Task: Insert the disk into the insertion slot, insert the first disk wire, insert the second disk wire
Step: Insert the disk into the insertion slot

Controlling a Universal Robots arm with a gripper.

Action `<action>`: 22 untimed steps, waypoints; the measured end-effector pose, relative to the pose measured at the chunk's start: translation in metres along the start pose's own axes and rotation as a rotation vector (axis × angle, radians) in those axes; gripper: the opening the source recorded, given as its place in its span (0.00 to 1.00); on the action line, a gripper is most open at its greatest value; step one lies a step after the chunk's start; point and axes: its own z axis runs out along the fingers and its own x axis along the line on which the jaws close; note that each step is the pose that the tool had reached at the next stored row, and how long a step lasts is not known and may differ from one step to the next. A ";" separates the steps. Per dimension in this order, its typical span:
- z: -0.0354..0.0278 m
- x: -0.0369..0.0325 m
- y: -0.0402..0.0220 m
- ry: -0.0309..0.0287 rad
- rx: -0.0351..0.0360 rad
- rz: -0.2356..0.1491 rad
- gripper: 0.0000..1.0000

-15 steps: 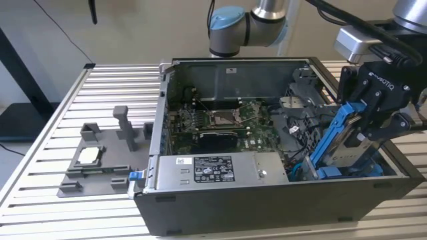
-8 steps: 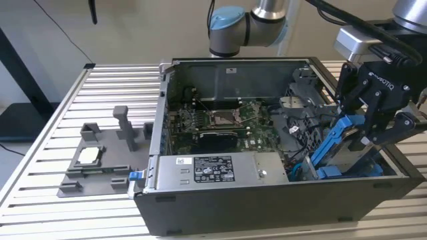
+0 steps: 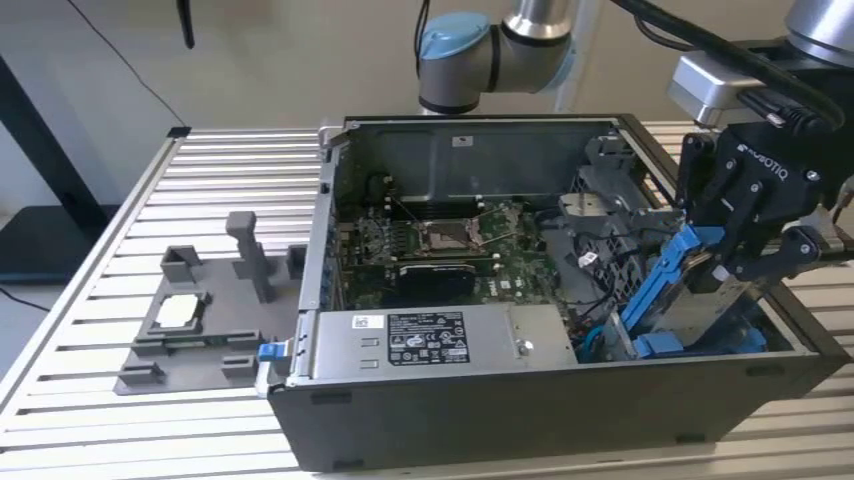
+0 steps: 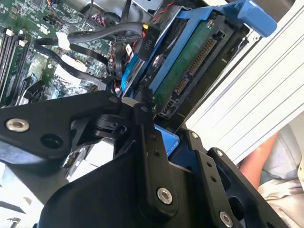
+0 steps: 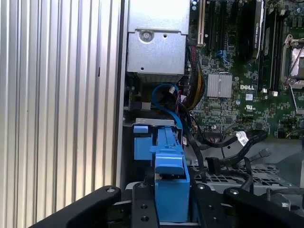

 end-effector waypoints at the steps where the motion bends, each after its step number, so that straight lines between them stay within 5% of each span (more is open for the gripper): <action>1: 0.0000 0.0000 0.0000 0.0001 0.0000 0.000 0.32; 8: -0.0001 0.0001 0.0000 0.0007 -0.0001 0.000 0.32; 13: 0.0000 0.0000 0.0000 0.0004 0.0000 0.000 0.47; 22: -0.0001 0.0000 0.0000 0.0008 0.0000 0.000 0.47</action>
